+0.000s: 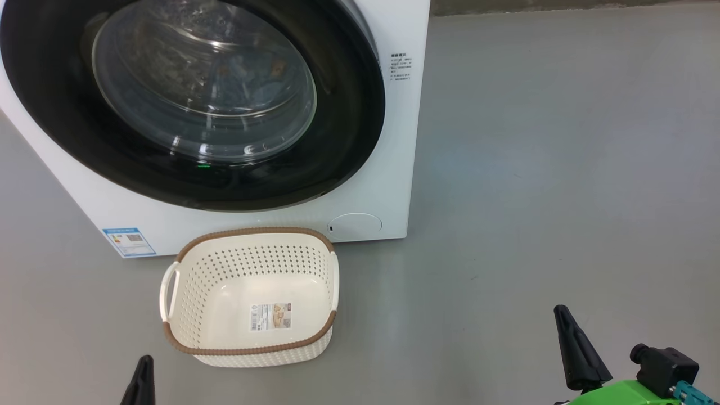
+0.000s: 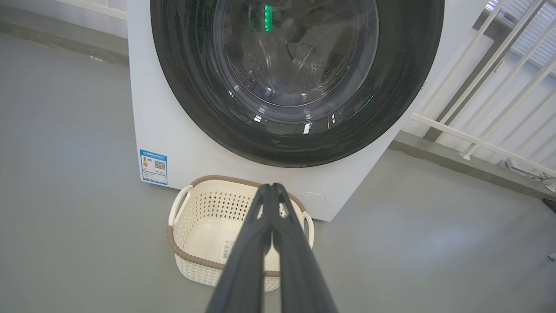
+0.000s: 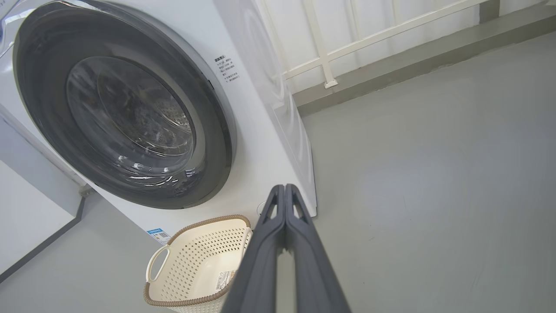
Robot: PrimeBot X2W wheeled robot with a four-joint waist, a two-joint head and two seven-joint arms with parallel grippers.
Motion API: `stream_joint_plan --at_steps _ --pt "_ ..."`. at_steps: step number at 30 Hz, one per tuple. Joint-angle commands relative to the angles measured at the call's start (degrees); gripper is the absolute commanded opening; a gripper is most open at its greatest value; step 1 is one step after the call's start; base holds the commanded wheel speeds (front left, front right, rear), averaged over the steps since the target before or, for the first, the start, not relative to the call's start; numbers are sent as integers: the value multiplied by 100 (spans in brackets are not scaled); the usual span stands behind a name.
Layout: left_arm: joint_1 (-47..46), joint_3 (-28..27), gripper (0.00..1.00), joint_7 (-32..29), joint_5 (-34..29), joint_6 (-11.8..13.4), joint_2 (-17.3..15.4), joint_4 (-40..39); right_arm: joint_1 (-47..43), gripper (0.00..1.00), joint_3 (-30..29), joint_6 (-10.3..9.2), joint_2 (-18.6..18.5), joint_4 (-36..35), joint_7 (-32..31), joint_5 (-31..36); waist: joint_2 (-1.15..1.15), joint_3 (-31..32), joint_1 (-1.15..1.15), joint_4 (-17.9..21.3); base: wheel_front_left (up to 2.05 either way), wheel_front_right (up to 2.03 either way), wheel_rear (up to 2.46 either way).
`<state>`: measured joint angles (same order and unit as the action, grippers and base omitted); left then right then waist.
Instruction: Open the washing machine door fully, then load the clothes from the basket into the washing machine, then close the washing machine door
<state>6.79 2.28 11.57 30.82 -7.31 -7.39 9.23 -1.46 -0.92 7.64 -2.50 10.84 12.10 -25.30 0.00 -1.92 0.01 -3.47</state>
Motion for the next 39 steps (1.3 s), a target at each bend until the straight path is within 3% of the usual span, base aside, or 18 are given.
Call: stream_joint_plan --at_steps 1,39 --pt "-200 -86 0 -36 170 -2 -90 -88 124 0 -7 -3 -76 -120 -36 -194 0 3 -1 5 0 0 0" --pt "-585 -278 0 -595 2379 -8 37 108 344 0 -99 -7 -138 30 -603 -2603 0 64 -1 128 0 0 0"
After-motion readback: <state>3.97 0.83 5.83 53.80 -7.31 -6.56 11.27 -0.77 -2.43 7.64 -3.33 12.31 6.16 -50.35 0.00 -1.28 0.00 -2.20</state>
